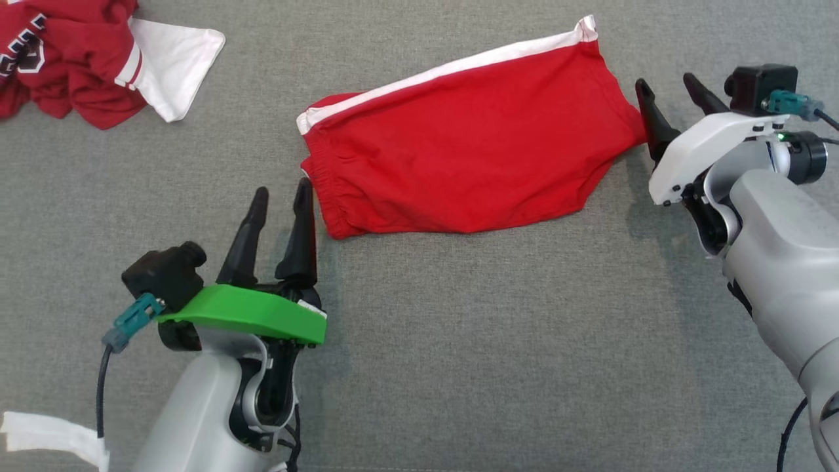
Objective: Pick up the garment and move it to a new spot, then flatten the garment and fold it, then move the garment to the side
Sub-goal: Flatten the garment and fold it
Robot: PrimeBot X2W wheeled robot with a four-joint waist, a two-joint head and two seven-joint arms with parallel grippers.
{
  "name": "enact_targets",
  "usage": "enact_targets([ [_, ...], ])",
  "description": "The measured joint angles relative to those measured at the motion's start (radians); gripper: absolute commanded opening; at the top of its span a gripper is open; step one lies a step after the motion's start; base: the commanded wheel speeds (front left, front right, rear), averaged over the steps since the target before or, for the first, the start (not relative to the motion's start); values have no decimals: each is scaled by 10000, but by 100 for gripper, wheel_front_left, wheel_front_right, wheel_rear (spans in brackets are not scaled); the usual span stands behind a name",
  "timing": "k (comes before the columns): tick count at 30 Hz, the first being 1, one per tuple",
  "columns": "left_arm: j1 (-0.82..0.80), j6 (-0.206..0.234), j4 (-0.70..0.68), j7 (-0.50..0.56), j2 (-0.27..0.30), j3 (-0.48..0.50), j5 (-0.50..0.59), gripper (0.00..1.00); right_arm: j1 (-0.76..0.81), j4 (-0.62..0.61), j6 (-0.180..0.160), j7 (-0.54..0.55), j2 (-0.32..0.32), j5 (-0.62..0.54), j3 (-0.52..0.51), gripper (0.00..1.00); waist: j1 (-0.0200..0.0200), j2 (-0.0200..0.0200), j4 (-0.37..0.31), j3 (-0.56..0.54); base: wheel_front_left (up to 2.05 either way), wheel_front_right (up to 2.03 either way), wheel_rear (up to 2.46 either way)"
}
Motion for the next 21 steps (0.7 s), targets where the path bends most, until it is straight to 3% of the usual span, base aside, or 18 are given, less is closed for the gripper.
enact_targets([
  [9, 633, 658, -543, -673, 568, 336, 986, 100, 281, 1246, 0, 77, 219, 403, -240, 100, 0, 0, 568, -197, 0, 0, 0],
  [21, 1450, 828, -489, -918, 558, 575, 1273, 100, 377, 2098, 0, 792, 554, 424, -579, 100, 0, 0, 1294, -380, 0, 0, 0],
])
